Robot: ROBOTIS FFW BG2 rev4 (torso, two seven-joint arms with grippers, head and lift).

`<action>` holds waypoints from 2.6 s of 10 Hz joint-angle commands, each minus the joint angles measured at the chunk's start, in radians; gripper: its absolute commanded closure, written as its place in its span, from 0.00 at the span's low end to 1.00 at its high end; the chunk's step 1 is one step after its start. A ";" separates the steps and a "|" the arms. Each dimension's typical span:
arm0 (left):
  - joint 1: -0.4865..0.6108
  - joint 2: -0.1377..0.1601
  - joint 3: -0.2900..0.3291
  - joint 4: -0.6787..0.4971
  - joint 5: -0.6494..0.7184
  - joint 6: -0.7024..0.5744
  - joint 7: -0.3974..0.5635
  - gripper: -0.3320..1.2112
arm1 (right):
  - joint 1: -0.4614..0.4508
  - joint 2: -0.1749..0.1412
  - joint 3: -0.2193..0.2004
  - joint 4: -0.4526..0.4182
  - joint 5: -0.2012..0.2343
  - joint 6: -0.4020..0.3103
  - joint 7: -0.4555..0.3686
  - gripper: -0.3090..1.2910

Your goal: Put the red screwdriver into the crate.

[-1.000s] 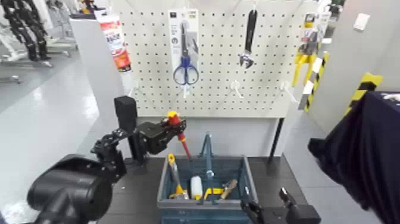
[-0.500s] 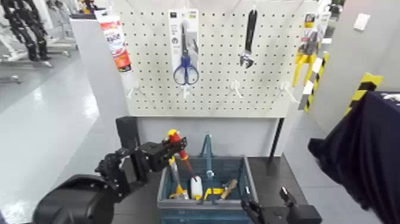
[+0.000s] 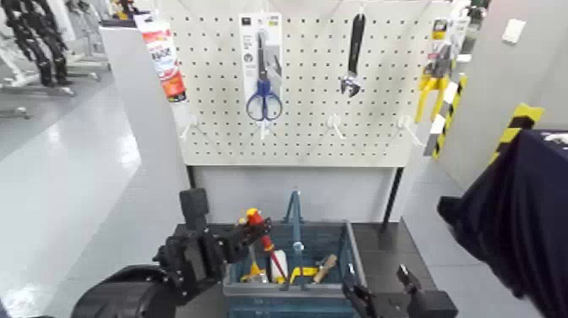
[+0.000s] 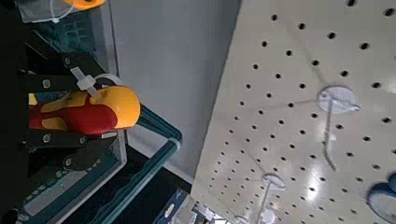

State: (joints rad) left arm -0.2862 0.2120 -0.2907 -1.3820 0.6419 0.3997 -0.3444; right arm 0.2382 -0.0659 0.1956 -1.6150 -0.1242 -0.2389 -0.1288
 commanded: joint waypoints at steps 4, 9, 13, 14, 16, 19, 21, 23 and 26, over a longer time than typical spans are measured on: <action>-0.021 -0.003 -0.044 0.029 0.094 0.019 0.030 0.29 | 0.001 -0.002 -0.002 0.003 -0.005 -0.003 0.001 0.28; 0.029 -0.005 0.056 -0.089 -0.030 0.033 0.074 0.28 | 0.001 -0.002 -0.002 0.004 -0.006 -0.002 0.003 0.28; 0.104 0.007 0.071 -0.226 -0.212 -0.048 0.125 0.28 | 0.003 -0.002 -0.005 0.001 -0.006 0.000 0.003 0.28; 0.142 0.012 0.076 -0.273 -0.254 -0.071 0.168 0.28 | 0.004 0.000 -0.005 0.001 -0.005 0.000 0.003 0.28; 0.213 0.012 0.096 -0.328 -0.312 -0.096 0.220 0.28 | 0.007 0.002 -0.011 0.000 0.002 -0.003 0.003 0.28; 0.317 0.000 0.114 -0.354 -0.389 -0.209 0.248 0.28 | 0.013 0.003 -0.015 -0.002 0.014 -0.017 0.003 0.28; 0.387 -0.022 0.148 -0.379 -0.452 -0.271 0.249 0.28 | 0.018 0.005 -0.019 -0.005 0.015 -0.019 0.001 0.28; 0.441 -0.036 0.148 -0.371 -0.493 -0.358 0.292 0.28 | 0.018 0.005 -0.018 -0.005 0.017 -0.019 0.001 0.28; 0.512 -0.055 0.154 -0.377 -0.518 -0.443 0.334 0.28 | 0.019 0.005 -0.021 -0.006 0.017 -0.019 0.001 0.28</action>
State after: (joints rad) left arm 0.2147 0.1572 -0.1340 -1.7564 0.1256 -0.0284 -0.0122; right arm 0.2575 -0.0613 0.1741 -1.6212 -0.1074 -0.2565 -0.1273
